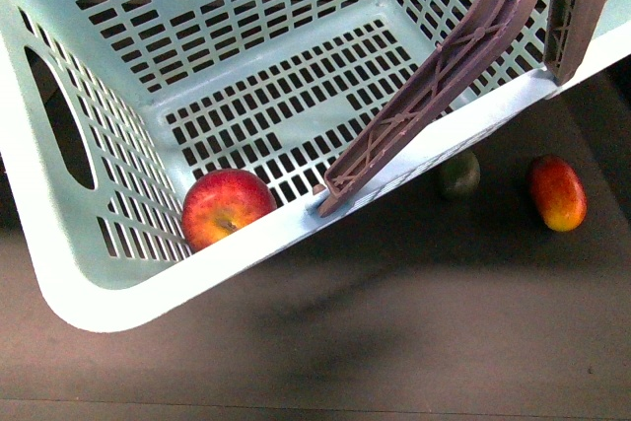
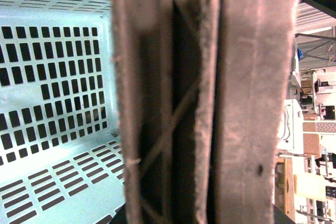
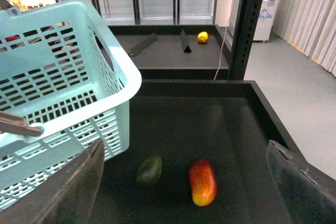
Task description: Pick apple with right arm and hold basket with left
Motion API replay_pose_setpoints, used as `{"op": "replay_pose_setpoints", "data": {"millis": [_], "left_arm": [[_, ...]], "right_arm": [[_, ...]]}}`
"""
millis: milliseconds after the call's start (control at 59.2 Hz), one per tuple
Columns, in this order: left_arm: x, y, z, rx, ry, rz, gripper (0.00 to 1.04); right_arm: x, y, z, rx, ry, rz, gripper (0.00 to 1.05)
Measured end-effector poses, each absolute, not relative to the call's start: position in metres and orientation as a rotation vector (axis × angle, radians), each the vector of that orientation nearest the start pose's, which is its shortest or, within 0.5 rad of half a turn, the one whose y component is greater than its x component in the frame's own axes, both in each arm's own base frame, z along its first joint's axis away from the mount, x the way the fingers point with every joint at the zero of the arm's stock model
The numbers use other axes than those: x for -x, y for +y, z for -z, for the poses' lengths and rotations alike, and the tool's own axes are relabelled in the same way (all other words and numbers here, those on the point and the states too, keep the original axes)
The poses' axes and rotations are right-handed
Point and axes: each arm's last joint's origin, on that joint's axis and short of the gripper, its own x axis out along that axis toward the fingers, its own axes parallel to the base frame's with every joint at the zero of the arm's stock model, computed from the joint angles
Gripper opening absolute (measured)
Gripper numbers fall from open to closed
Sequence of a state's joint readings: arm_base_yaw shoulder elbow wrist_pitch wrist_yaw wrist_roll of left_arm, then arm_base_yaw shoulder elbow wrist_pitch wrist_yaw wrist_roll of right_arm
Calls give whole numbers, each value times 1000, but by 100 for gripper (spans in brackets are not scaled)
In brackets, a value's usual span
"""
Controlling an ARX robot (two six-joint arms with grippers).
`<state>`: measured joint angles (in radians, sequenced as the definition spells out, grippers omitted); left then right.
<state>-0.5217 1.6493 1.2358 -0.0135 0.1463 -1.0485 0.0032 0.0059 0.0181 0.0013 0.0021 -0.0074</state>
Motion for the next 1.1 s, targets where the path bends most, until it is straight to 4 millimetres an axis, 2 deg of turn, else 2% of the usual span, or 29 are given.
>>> {"op": "replay_pose_setpoints", "data": {"millis": [152, 287, 405, 507, 726, 811, 946, 1098], "left_arm": [[-325, -192, -284, 915, 720, 376, 15], [-333, -183, -286, 1025, 554, 447, 15], [-345, -161, -291, 1114, 458, 366, 14], [-354, -139, -287, 1186, 416, 277, 14], [-370, -87, -264, 1282, 362, 40, 14], [-381, -64, -245, 1290, 364, -76, 14], [-391, -45, -223, 1320, 381, -171, 14], [-398, -33, -206, 1370, 392, -238, 14]], "right_arm": [[-97, 0, -169, 7, -14, -1, 96], [-97, 0, -169, 7, -14, -1, 96], [-97, 0, -169, 7, -14, -1, 96], [-97, 0, -169, 7, -14, -1, 96], [-97, 0, -169, 7, -14, -1, 96], [-97, 0, -169, 7, -14, -1, 96], [-97, 0, -169, 7, -14, -1, 96], [-97, 0, -169, 7, -14, -1, 96]]}}
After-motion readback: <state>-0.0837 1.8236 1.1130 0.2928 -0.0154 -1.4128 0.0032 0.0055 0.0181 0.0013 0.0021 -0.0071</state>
